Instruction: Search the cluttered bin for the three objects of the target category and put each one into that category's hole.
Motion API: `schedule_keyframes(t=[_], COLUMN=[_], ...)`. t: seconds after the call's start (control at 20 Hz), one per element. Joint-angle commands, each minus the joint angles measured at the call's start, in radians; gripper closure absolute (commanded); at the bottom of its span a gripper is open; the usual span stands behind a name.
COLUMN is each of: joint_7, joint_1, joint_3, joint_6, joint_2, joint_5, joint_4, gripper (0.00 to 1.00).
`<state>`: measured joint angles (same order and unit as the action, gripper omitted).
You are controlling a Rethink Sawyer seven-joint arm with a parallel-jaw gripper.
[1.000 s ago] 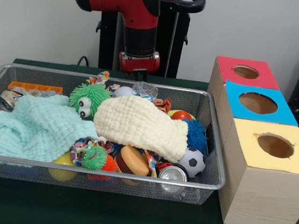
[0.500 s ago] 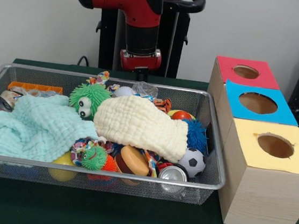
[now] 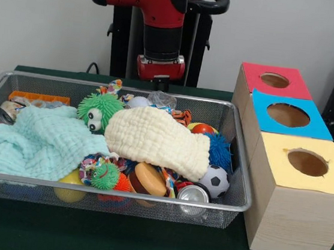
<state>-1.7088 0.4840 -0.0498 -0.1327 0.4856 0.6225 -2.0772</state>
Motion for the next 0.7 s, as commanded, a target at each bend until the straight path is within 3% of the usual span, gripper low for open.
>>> schedule_keyframes(t=[0.05, 0.45, 0.7], joint_7=[-0.134, -0.115, -0.118], joint_1=[-0.011, -0.024, -0.023], joint_3=[-0.114, -0.114, -0.093], joint_6=[0.087, 0.151, 0.135], joint_2=[0.056, 0.070, 0.029], joint_5=[-0.079, -0.108, -0.109], joint_4=[0.070, 0.094, 0.117], gripper=[1.00, 1.00, 1.00])
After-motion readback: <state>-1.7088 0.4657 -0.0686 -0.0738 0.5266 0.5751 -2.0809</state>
